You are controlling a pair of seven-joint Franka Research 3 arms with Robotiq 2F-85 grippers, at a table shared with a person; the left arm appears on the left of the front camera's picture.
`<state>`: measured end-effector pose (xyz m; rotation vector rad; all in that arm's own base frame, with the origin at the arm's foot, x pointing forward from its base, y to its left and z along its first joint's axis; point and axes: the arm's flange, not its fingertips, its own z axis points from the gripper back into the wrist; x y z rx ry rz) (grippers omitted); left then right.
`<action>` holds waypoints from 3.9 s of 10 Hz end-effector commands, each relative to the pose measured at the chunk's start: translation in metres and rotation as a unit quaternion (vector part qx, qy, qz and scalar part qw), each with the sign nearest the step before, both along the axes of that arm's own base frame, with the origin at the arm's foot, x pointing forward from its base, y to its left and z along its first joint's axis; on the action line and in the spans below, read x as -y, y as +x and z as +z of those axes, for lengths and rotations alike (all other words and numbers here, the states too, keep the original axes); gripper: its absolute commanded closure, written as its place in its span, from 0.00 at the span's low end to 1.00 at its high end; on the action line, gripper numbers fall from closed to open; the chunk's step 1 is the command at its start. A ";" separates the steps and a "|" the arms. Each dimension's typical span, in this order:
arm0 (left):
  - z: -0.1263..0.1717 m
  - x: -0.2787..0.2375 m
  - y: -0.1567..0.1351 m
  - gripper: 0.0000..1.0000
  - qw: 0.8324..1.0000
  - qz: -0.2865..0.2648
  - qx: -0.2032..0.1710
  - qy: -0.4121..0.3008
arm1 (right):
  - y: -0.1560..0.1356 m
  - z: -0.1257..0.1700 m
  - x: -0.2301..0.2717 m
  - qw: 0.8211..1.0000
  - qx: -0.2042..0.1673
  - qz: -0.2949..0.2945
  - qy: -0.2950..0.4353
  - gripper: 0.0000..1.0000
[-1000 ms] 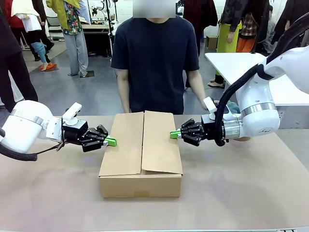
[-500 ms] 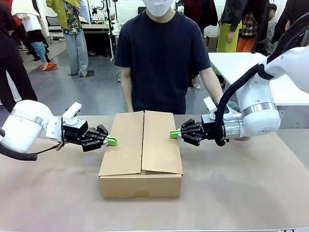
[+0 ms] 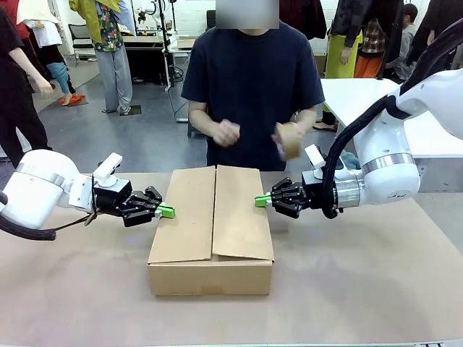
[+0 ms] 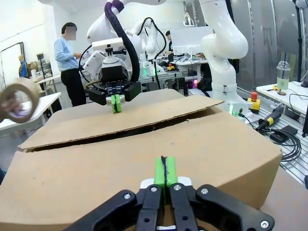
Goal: Wrap the clocks to prevent damage.
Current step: After the human seals the box with tape, release both hands from the side flaps of the Package Box.
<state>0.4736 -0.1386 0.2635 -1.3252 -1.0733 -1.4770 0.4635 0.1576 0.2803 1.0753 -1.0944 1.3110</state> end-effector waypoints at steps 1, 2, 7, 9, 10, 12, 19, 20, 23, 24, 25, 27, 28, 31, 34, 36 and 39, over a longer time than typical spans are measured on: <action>-0.003 0.000 0.002 1.00 1.000 -0.001 0.004 0.002 | -0.001 -0.004 0.000 1.000 -0.005 -0.007 -0.001 0.99; -0.003 0.000 0.002 1.00 1.000 -0.001 0.004 0.002 | -0.001 -0.004 0.000 1.000 -0.005 -0.007 -0.001 0.99; -0.003 0.000 0.002 1.00 1.000 -0.001 0.004 0.002 | -0.001 -0.004 0.000 1.000 -0.005 -0.007 -0.001 0.99; -0.003 0.000 0.002 1.00 1.000 -0.001 0.004 0.002 | -0.001 -0.004 0.000 1.000 -0.005 -0.007 -0.001 0.99; -0.003 0.000 0.002 1.00 1.000 -0.001 0.004 0.002 | -0.001 -0.004 0.000 1.000 -0.005 -0.007 -0.001 0.99; -0.003 0.000 0.002 1.00 1.000 -0.001 0.004 0.002 | -0.001 -0.004 0.000 1.000 -0.005 -0.007 -0.001 0.99; -0.003 0.000 0.002 1.00 1.000 -0.001 0.004 0.002 | -0.001 -0.004 0.000 1.000 -0.005 -0.007 -0.001 0.99; -0.003 0.000 0.002 1.00 1.000 -0.001 0.004 0.002 | -0.001 -0.004 0.000 1.000 -0.005 -0.007 -0.001 0.99; -0.003 0.000 0.002 1.00 1.000 -0.001 0.004 0.002 | -0.001 -0.004 0.000 1.000 -0.005 -0.007 -0.001 0.99; -0.003 0.000 0.002 1.00 1.000 -0.001 0.004 0.002 | -0.001 -0.004 0.000 1.000 -0.005 -0.007 -0.001 0.99; -0.003 0.000 0.002 1.00 1.000 -0.001 0.004 0.002 | -0.001 -0.004 0.000 1.000 -0.005 -0.007 -0.001 0.99; -0.003 0.000 0.002 1.00 1.000 -0.001 0.004 0.002 | -0.001 -0.004 0.000 1.000 -0.005 -0.007 -0.001 0.99; -0.003 0.000 0.002 1.00 1.000 -0.001 0.004 0.002 | -0.001 -0.004 0.000 1.000 -0.005 -0.007 -0.001 0.99; -0.003 0.000 0.002 1.00 1.000 -0.001 0.004 0.002 | -0.001 -0.004 0.000 1.000 -0.005 -0.007 -0.001 0.99; -0.003 0.000 0.002 1.00 1.000 -0.001 0.004 0.002 | -0.001 -0.004 0.000 1.000 -0.005 -0.007 -0.001 0.99; -0.003 0.000 0.002 1.00 1.000 -0.001 0.004 0.002 | -0.001 -0.004 0.000 1.000 -0.005 -0.007 -0.001 0.99; -0.003 0.000 0.002 1.00 1.000 -0.001 0.004 0.002 | -0.001 -0.004 0.000 1.000 -0.005 -0.007 -0.001 0.99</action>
